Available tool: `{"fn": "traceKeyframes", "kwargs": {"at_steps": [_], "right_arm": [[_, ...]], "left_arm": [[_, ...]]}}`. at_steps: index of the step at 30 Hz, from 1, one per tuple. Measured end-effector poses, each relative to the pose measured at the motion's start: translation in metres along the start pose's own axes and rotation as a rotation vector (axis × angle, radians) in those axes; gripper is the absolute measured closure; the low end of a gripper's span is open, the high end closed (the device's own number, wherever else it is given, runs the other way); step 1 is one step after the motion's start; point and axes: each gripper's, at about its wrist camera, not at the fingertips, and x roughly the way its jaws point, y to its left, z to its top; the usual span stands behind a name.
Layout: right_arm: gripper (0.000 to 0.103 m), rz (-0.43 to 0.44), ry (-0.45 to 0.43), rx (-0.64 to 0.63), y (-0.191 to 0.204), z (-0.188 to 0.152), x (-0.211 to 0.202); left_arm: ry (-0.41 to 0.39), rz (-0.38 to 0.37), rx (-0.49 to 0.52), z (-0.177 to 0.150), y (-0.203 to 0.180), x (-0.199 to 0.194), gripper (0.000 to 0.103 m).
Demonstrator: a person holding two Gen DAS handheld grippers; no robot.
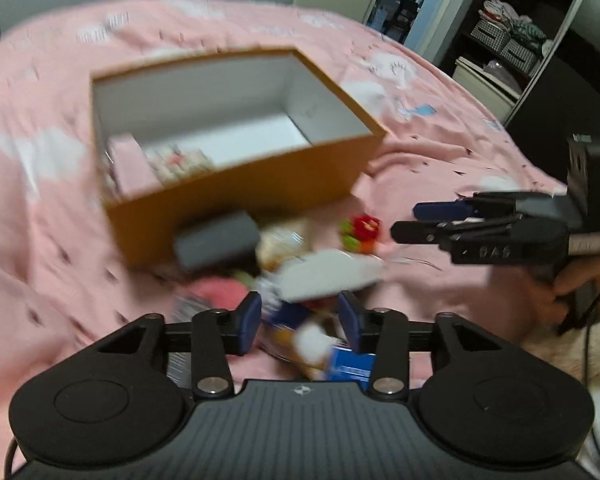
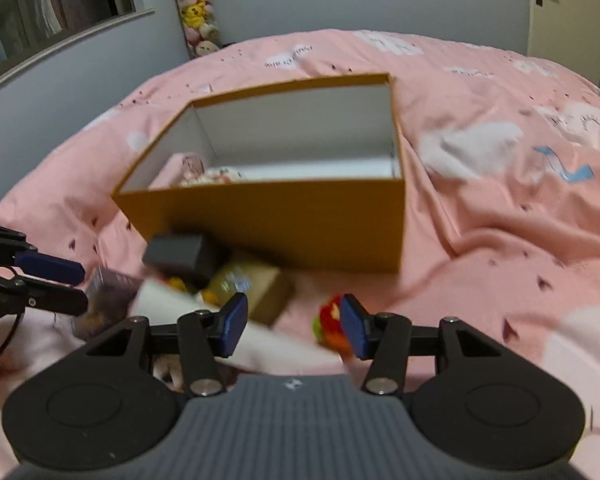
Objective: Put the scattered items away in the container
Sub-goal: 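Withdraw both tools from the box toward the remaining items, then grasp the plush sailor dog with the left tool and lift it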
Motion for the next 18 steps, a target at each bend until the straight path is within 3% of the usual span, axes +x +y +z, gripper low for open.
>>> {"fn": "traceKeyframes", "kwargs": {"at_steps": [3,8,18], "right_arm": [[0.049,-0.007,0.015,-0.008,0.001,-0.007,-0.003],[0.049,-0.021,0.019,-0.022,0.005,-0.016,-0.008],[0.048,-0.039,0.032,-0.071,0.015,-0.023,-0.009]], "left_arm": [[0.042,-0.008,-0.072,-0.005,-0.003,0.015,0.045],[0.111,0.053,-0.177,-0.007,-0.004,0.043,0.043],[0.195,0.141,-0.192,-0.005,-0.013,0.066,0.032]]}}
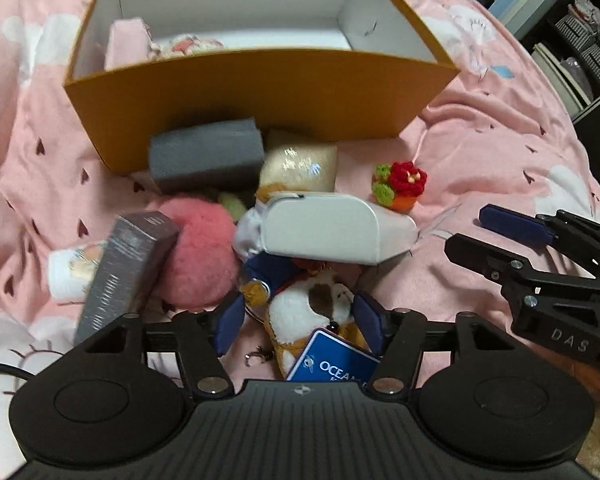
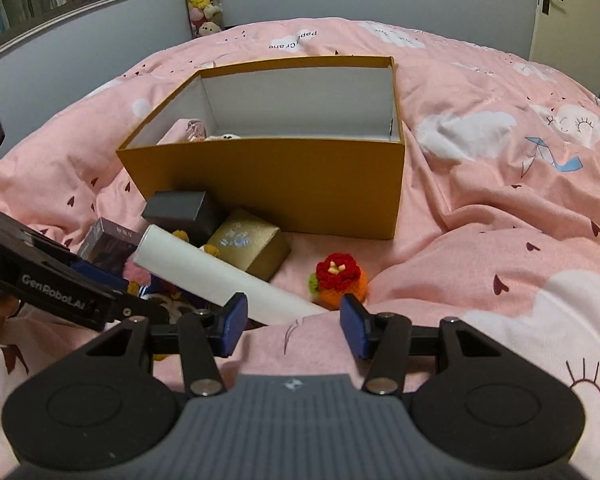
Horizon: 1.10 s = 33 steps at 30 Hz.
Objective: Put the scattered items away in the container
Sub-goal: 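Grasp the plush sailor dog with the left tool and lift it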
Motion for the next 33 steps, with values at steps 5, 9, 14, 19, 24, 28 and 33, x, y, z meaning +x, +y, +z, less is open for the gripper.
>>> {"fn": "traceKeyframes", "kwargs": {"at_steps": [5,9,14,19,24,28,33], "right_arm": [[0.048,-0.001,0.007,-0.001,0.0,-0.001,0.001],[0.048,-0.005,0.012,-0.001,-0.001,-0.002,0.002],[0.048,-0.009,0.017,-0.007,0.001,-0.002,0.002],[0.048,-0.009,0.018,0.002,-0.001,-0.002,0.003],[0.048,-0.014,0.016,0.006,-0.002,-0.002,0.002],[0.048,-0.015,0.017,0.005,-0.002,-0.002,0.002],[0.048,-0.021,0.011,0.009,-0.004,0.001,0.0]], "left_arm": [[0.023,0.026,0.01,0.002,-0.005,0.008,0.031],[0.026,0.007,-0.008,0.002,-0.001,0.011,0.037],[0.028,-0.03,-0.015,0.001,0.0,0.013,0.052],[-0.024,-0.035,-0.001,-0.003,0.002,0.002,0.057],[-0.088,-0.056,0.01,-0.006,0.009,-0.024,0.058],[-0.148,-0.069,0.02,-0.005,0.014,-0.051,0.058],[-0.232,-0.066,0.044,0.0,0.016,-0.084,0.058]]}}
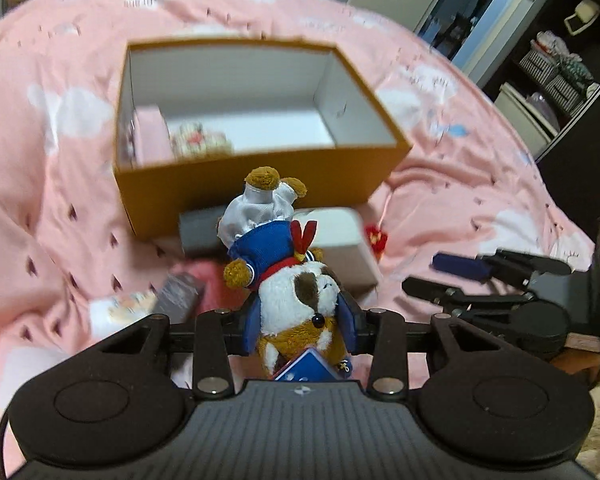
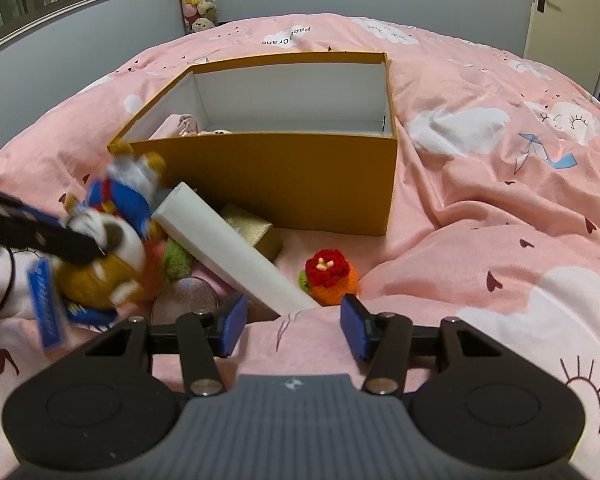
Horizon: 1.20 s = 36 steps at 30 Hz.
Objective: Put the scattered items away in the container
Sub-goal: 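Grasp the plush sailor dog with the left tool and lift it, then grasp the crocheted flower with the right tool while the left tool holds the dog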
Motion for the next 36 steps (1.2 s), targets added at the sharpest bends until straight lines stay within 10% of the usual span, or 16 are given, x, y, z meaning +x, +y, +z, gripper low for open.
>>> {"fn": "traceKeyframes", "kwargs": {"at_steps": [6,22,36], "right_arm": [[0.048,-0.004,-0.005,0.009,-0.003,0.005,-0.001],[0.048,-0.075,0.037,-0.148,-0.01,0.036,0.051],[0.048,0.021,0.119,0.1,-0.046,0.034,0.088]], "left_arm": [[-0.085,0.076,0.065,0.017,0.001,-0.021,0.057],[0.048,0.065,0.061,0.016,0.036,0.04,0.048],[-0.017,0.104,0.047,-0.001,0.03,0.056,0.043]]}}
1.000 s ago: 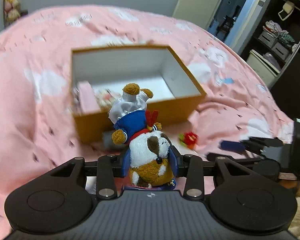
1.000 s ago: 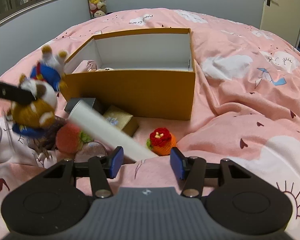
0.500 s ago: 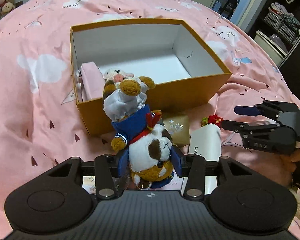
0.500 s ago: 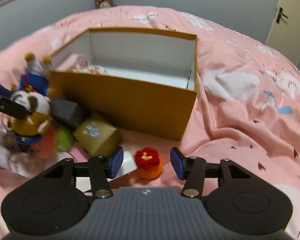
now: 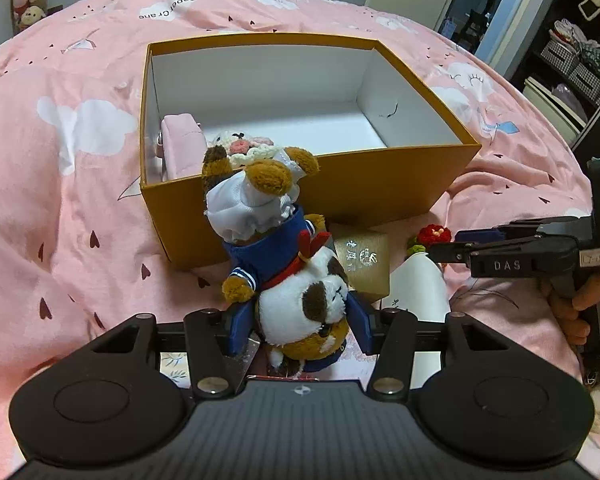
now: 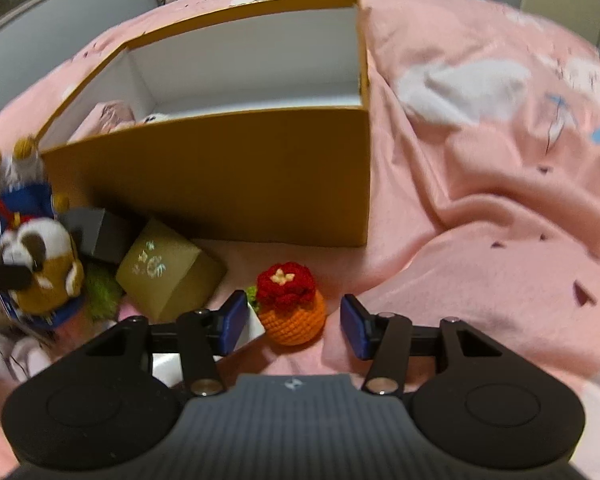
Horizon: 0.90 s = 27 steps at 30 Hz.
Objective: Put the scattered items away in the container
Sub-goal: 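Grasp the crocheted flower with the right tool while the left tool holds the dog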
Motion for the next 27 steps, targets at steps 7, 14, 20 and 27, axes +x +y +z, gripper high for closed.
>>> {"fn": "traceKeyframes", "kwargs": {"at_steps": [7,14,20,27], "right_arm": [[0.057,0.025,0.024,0.064,0.0,0.002,0.017],[0.064,-0.058,-0.017,-0.034,0.024,-0.004,0.008],[0.064,-0.039,-0.093,-0.046,0.028,-0.008,-0.019],[0.065,0.05,-0.188,-0.047,0.027,0.004,-0.072]], "left_arm": [[-0.017,-0.008,-0.023,-0.002,0.002,0.0,0.046],[-0.03,0.003,-0.007,-0.005,-0.002,-0.005,0.051],[-0.051,-0.009,0.027,-0.003,-0.009,-0.024,0.052],[-0.093,-0.077,0.062,0.014,-0.018,-0.052,0.053]]}}
